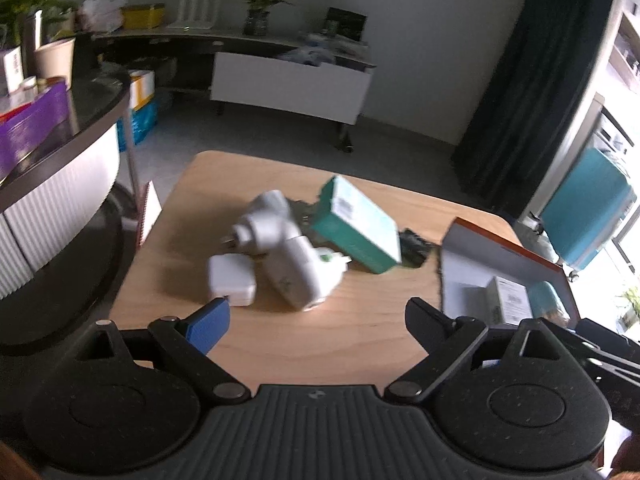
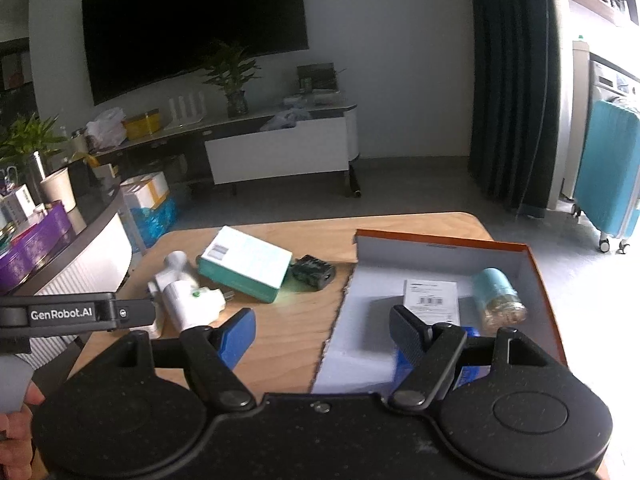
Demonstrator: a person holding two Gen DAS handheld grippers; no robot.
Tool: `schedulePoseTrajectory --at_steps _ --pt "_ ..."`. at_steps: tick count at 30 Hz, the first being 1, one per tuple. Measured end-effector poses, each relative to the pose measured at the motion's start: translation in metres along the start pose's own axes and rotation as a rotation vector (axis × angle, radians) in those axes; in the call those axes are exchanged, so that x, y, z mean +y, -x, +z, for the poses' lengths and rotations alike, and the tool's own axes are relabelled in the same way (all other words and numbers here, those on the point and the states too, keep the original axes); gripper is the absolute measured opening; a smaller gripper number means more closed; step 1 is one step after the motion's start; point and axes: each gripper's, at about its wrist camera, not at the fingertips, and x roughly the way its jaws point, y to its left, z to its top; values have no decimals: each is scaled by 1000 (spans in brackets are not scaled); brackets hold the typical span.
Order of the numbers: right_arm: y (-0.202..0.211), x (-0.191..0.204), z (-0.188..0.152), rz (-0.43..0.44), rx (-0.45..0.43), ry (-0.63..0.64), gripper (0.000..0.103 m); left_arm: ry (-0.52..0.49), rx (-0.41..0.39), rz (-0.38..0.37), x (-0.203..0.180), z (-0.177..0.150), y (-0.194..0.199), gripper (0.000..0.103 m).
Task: Organize rigid objects
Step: 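Withdraw both grippers from the tray toward the remaining adapters, then grasp the white square charger with the left gripper while the right gripper grasps the large white plug adapter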
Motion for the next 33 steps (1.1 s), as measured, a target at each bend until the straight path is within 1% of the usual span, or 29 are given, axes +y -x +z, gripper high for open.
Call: schedulePoseTrajectory --at_steps 10,15,20,26,28,31,33 --pt "-7 3 -5 12 19 2 87 57 19 69 34 -4 -13 97" --pt "-11 -1 -9 10 34 -10 87 76 35 113 47 -4 -27 98" --pt "-16 -2 -12 12 48 -13 87 70 30 150 54 -1 -45 97" --pt "-22 1 -14 16 62 -4 87 36 17 158 55 5 -63 96" --pt "-25 3 -15 17 67 0 87 16 15 163 54 6 -69 94" --pt "-30 9 -16 22 76 12 87 -18 20 163 52 4 -77 87" --pt "-34 14 -16 31 82 21 87 -31 32 150 52 2 -83 75"
